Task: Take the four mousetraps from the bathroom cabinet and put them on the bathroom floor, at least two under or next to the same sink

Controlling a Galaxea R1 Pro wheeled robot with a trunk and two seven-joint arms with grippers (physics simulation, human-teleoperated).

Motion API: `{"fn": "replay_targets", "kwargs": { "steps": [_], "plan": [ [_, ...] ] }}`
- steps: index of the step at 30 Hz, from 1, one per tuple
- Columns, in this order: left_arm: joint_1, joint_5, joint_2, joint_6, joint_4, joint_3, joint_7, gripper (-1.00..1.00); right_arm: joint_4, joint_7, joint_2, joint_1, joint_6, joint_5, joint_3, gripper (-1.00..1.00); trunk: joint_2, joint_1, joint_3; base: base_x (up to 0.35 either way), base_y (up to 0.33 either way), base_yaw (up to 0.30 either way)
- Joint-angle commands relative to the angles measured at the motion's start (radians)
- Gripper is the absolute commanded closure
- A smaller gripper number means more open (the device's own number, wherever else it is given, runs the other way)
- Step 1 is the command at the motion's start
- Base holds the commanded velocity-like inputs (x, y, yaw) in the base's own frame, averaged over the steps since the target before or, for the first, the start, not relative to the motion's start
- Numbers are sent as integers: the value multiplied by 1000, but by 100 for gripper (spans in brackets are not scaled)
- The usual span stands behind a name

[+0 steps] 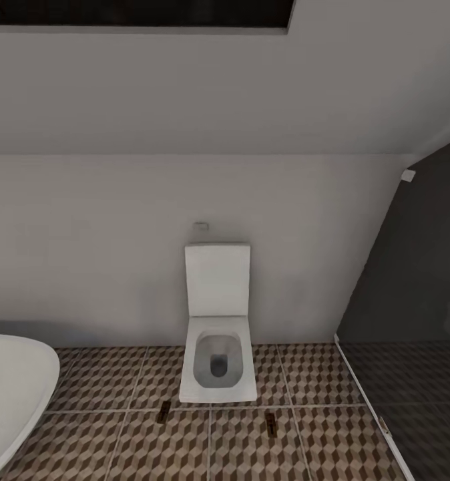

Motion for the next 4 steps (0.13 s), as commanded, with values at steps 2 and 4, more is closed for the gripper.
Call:
{"fn": "replay_targets", "kwargs": {
  "steps": [2,4],
  "plan": [
    [-2,7,1,-6,-4,-8,6,-100,4,-3,1,-2,-7,-6,8,-100,-1,0,-1,0,0,0],
    [-2,7,3,-6,-3,-8,6,-100,4,-3,1,-2,-7,-6,8,-100,-1,0,-1,0,0,0]
  ]
}}
